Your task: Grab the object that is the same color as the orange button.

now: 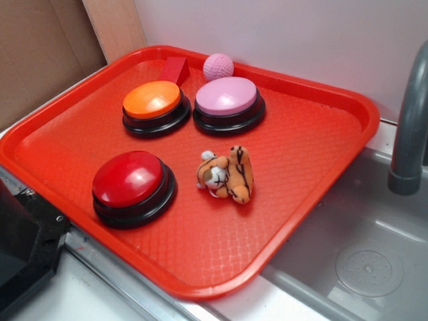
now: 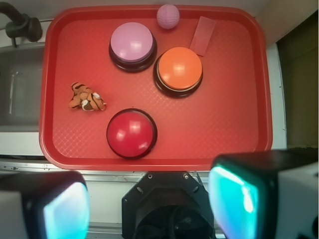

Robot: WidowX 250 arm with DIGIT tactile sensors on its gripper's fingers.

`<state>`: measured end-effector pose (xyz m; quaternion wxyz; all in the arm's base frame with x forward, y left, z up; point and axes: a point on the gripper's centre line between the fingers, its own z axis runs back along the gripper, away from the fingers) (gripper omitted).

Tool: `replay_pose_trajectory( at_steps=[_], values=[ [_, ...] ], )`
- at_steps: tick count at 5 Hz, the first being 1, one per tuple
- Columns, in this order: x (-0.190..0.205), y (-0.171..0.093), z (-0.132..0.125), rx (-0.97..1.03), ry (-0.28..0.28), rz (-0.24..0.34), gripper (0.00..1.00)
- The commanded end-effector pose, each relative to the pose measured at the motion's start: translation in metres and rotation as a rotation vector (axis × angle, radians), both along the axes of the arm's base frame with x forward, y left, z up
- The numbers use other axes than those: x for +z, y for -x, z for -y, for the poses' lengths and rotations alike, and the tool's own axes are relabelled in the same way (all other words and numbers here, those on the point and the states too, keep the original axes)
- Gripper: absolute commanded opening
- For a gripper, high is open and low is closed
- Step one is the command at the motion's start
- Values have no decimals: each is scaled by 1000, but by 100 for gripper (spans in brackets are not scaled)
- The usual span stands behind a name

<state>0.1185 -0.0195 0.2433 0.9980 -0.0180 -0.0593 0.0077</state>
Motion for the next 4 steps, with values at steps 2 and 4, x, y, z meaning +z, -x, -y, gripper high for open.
replay_pose_trajectory(
  at_steps=[2,4],
  values=[
    [-11,-24,11,-187,-15,6,100],
    [-50,-50,42,-450,-33,160,100]
  ],
)
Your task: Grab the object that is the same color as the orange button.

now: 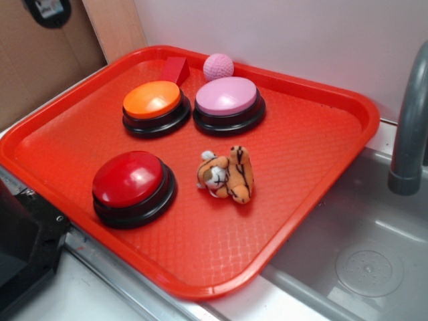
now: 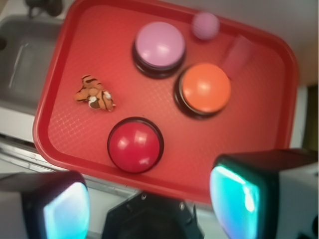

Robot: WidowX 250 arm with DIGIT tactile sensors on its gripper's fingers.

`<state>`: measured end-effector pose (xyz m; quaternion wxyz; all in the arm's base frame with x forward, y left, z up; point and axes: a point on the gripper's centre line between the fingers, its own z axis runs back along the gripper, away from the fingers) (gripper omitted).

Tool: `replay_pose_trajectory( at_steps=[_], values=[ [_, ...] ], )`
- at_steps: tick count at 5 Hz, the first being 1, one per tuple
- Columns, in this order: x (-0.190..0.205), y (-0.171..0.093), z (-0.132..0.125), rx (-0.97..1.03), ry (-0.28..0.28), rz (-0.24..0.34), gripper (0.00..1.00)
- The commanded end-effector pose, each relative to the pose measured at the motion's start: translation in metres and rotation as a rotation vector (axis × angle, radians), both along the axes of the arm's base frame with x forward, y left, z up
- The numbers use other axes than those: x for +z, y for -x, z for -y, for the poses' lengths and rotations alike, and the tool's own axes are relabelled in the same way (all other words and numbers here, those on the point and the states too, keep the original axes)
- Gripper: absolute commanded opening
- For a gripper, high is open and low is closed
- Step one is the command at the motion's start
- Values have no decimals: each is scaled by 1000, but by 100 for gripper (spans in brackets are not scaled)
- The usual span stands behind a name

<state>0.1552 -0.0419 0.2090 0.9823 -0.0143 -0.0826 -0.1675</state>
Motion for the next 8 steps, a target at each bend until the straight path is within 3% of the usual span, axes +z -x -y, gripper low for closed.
replay_pose_trajectory(
  at_steps=[1,3,6,7,8],
  values=[
    [-48,-25,36,-217,97,98,100],
    [-109,-48,62,-308,69,114,100],
    [-172,-56,86,-420,58,59,100],
    [-177,-59,85,-413,62,73,54],
    [-174,-59,84,-366,61,74,0]
  ],
)
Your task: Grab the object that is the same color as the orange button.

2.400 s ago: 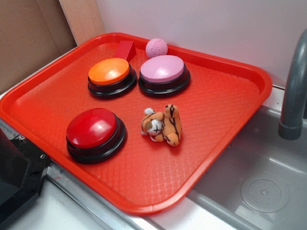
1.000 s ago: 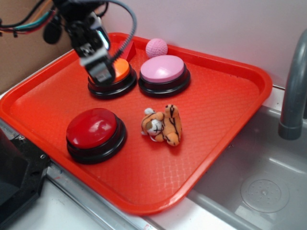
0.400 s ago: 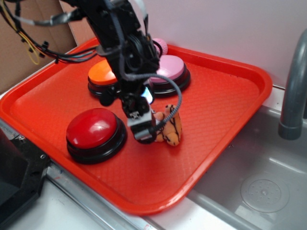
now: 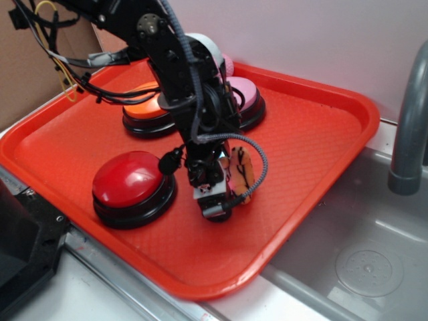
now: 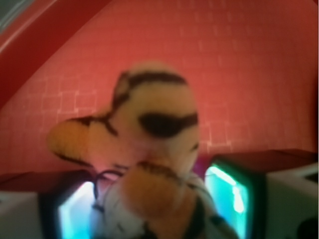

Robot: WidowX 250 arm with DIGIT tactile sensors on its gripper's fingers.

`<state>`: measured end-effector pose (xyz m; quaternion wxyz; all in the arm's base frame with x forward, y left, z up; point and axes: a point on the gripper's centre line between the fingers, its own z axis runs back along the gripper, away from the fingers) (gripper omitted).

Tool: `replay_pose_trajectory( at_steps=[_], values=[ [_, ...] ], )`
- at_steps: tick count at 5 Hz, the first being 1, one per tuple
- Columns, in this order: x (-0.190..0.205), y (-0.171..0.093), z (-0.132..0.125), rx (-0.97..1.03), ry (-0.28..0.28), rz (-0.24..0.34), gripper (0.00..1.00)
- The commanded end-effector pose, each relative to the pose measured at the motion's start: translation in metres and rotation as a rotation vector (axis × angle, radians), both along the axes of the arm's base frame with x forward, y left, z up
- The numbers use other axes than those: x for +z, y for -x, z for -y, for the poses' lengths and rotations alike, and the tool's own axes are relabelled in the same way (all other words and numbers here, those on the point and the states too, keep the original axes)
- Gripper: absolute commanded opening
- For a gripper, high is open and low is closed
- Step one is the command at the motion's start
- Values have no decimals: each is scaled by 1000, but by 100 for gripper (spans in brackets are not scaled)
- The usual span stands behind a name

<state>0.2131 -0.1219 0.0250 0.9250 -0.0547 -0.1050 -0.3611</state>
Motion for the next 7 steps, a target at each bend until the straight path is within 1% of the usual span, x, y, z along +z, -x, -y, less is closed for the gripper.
replay_pose_trajectory(
  at_steps=[1,2,3,4,5,6,7],
  values=[
    [28,-1,-6,167,-25,24,0],
    [65,-4,-26,299,27,-29,0],
    [111,-4,-57,515,29,-38,0],
    [146,0,-101,675,21,-60,0],
    [173,12,-131,862,2,1,0],
    [181,19,-151,965,8,23,0],
    [179,20,-146,971,-61,27,0]
  ],
)
